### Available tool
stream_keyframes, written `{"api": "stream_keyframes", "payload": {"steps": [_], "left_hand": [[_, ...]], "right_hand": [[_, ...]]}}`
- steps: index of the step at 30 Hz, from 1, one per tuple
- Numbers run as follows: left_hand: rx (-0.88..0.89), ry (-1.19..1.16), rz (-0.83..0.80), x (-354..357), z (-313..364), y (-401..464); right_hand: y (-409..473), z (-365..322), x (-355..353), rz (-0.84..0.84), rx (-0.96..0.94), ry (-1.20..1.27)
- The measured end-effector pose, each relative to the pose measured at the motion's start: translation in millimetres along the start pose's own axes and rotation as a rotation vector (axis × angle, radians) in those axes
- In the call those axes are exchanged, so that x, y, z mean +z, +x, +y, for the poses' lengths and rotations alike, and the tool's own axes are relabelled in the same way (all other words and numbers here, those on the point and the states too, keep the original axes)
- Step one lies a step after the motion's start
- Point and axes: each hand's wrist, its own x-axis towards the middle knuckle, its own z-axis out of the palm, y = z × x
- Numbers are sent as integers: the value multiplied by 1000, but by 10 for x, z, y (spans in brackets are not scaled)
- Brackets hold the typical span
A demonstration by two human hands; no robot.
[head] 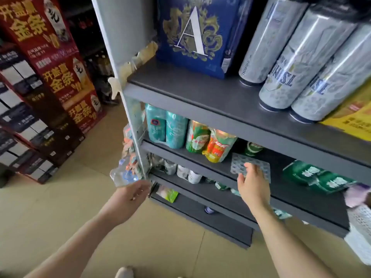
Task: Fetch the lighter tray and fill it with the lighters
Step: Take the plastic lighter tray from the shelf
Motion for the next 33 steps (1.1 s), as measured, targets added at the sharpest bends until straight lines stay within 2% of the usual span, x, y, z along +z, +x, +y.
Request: {"api": "stream_keyframes", "payload": {"steps": [2, 6, 8, 12, 15, 18, 22, 25, 28, 33], "left_hand": [[42, 11, 26, 96, 148, 105], [89, 6, 20, 290, 374, 210], [95, 2, 13, 381, 391, 226], [82, -13, -3, 504, 407, 182], [3, -35, -38, 579, 359, 150], [-94, -12, -64, 624, 202, 111], [-242, -76, -24, 607, -80, -50], [-340, -108, 31, 509, -307, -240], [-431, -94, 85, 364, -569, -507], [-572, 29, 142, 16, -1055, -949]], "right_hand": [[107, 81, 12, -31, 10, -105], [151, 261, 116, -198, -55, -224], [103, 324, 137, -213, -105, -292], [5, 338, 201, -149, -201, -391], [-89, 324, 200, -87, -296, -438], [-252, 223, 231, 10, -489, -413], [-568, -24, 379, -15, -735, -355], [-676, -230, 559, -206, -772, -328], [-689, -597, 635, -404, -660, -330], [-722, -1510, 974, -720, -597, -37]]}}
